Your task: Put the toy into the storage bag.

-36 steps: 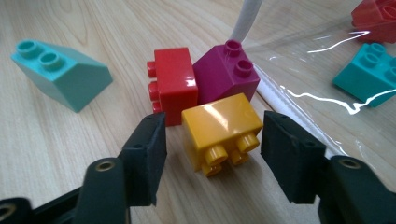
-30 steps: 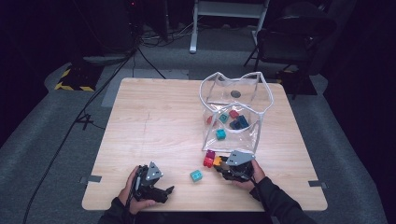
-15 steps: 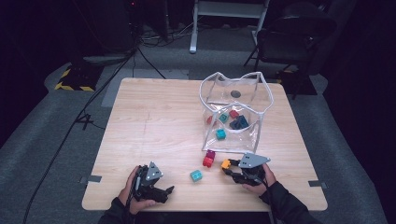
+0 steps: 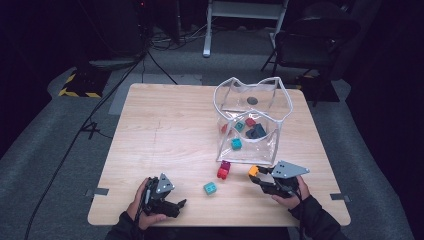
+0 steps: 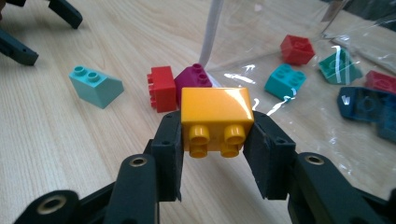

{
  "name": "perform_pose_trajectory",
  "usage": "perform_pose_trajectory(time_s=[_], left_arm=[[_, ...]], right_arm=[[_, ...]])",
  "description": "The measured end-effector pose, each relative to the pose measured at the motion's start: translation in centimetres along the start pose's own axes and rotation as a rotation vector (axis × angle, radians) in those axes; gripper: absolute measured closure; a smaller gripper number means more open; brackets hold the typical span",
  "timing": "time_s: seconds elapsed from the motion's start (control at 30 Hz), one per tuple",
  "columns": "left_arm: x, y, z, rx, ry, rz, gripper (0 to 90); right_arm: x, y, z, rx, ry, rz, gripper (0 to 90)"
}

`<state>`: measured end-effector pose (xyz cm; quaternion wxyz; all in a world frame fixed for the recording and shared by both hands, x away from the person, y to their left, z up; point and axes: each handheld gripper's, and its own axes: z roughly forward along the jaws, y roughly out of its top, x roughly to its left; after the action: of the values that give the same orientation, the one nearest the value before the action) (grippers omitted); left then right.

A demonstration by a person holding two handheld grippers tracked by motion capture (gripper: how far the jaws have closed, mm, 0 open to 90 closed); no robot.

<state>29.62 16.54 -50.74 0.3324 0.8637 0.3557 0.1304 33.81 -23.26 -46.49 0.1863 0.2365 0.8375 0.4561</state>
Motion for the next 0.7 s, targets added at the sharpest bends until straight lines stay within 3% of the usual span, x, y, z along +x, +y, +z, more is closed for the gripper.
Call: perform_pose_trajectory(time_s=[0.7], left_arm=[[0.0, 0.0, 0.0, 0.0, 0.0, 0.001, 4.7]], right_arm=[[-2.8, 2.0, -5.4, -0.142, -0.146, 0.064, 59.0]])
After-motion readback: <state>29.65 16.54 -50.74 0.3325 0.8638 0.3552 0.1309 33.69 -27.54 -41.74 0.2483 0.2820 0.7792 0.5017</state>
